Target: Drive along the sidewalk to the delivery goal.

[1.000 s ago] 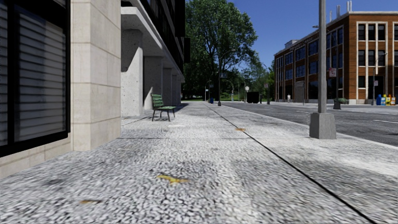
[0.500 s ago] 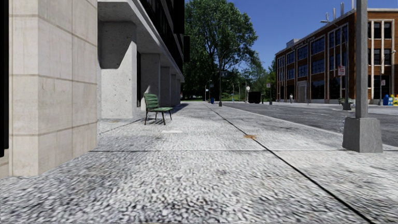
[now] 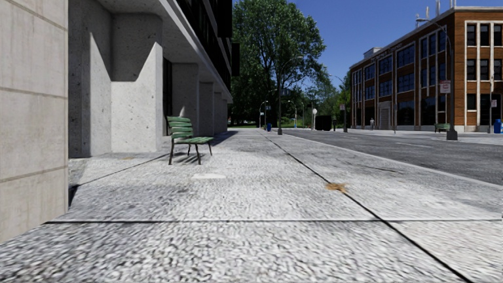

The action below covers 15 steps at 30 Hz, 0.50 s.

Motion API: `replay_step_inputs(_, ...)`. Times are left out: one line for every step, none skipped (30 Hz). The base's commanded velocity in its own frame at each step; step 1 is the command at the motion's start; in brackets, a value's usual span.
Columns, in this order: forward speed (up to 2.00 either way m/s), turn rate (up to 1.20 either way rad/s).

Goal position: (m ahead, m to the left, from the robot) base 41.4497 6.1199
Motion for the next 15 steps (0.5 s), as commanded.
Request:
replay_step_inputs(2.00,0.00)
replay_step_inputs(2.00,0.00)
replay_step_inputs(2.00,0.00)
replay_step_inputs(2.00,0.00)
replay_step_inputs(2.00,0.00)
replay_step_inputs(2.00,0.00)
replay_step_inputs(2.00,0.00)
replay_step_inputs(2.00,0.00)
replay_step_inputs(2.00,0.00)
replay_step_inputs(2.00,0.00)
replay_step_inputs(2.00,0.00)
replay_step_inputs(2.00,0.00)
replay_step_inputs(2.00,0.00)
replay_step_inputs(2.00,0.00)
replay_step_inputs(2.00,0.00)
